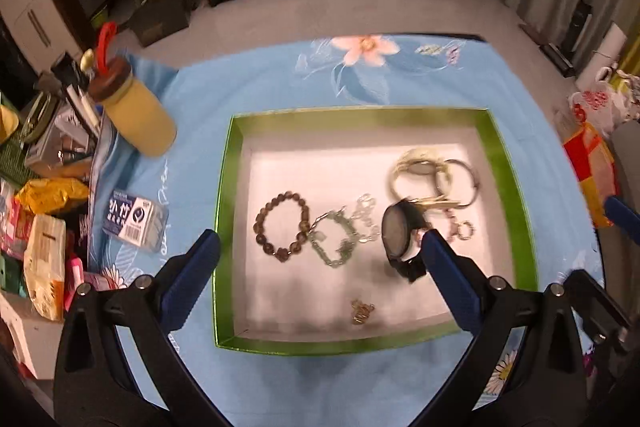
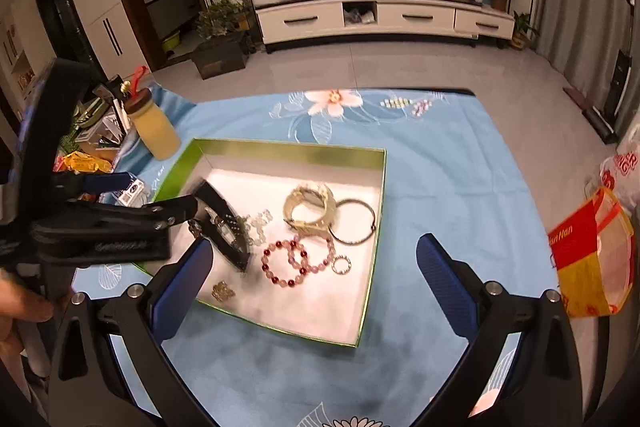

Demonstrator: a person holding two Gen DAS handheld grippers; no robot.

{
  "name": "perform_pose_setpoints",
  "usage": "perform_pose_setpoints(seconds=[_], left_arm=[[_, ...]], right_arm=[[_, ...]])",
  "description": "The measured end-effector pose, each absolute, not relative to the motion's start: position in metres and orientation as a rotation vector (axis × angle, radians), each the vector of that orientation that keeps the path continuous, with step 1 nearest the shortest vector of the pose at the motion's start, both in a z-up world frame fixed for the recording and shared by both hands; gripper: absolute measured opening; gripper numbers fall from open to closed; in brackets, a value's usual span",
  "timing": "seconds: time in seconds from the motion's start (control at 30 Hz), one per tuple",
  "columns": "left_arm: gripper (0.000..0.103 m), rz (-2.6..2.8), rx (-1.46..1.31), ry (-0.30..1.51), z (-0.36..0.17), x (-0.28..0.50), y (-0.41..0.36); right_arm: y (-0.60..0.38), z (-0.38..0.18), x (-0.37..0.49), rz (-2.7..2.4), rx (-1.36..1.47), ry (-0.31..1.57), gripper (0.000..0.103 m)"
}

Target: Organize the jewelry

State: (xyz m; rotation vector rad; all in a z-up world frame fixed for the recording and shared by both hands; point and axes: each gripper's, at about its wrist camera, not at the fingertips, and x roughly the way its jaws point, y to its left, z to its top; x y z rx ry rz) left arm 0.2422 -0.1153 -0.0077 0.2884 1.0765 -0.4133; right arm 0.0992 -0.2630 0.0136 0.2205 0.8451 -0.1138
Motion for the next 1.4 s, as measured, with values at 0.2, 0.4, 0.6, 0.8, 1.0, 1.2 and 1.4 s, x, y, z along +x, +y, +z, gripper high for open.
perform_pose_setpoints(seconds=[0.2, 0.4, 0.6, 0.8, 1.0, 1.2, 1.4], left_arm=[[0.101, -0.389, 0.277, 1.113, -0.022, 0.249, -0.108], [0.101, -0.370, 0.222, 1.091, -0.007, 0.250, -0.098], [0.101, -0.341, 0.253, 1.123, 0.008, 0.245, -0.099], [0.101, -0.382, 0.266, 1.070, 0.028, 0.227, -0.100], [0.101, -0.388, 0.223, 1.017, 0.050, 0.219, -0.094], [0.101, -0.351, 0.241, 0.971, 0.066, 0.215, -0.091], [0.101, -0.326, 0.260, 0.968, 0.065, 0.213, -0.090]], right_arm=[[-0.274, 0.004, 0.103, -0.134, 0.233, 0.858, 0.102], [-0.276, 0.002, 0.107, -0.136, 0.230, 0.874, 0.102], [-0.273, 0.012, 0.109, -0.134, 0.201, 0.875, 0.102], [-0.268, 0.022, 0.110, -0.126, 0.162, 0.877, 0.102], [-0.266, 0.034, 0.109, -0.117, 0.144, 0.881, 0.102], [-0.262, 0.042, 0.109, -0.096, 0.136, 0.896, 0.102], [-0.259, 0.038, 0.111, -0.093, 0.138, 0.911, 0.102]])
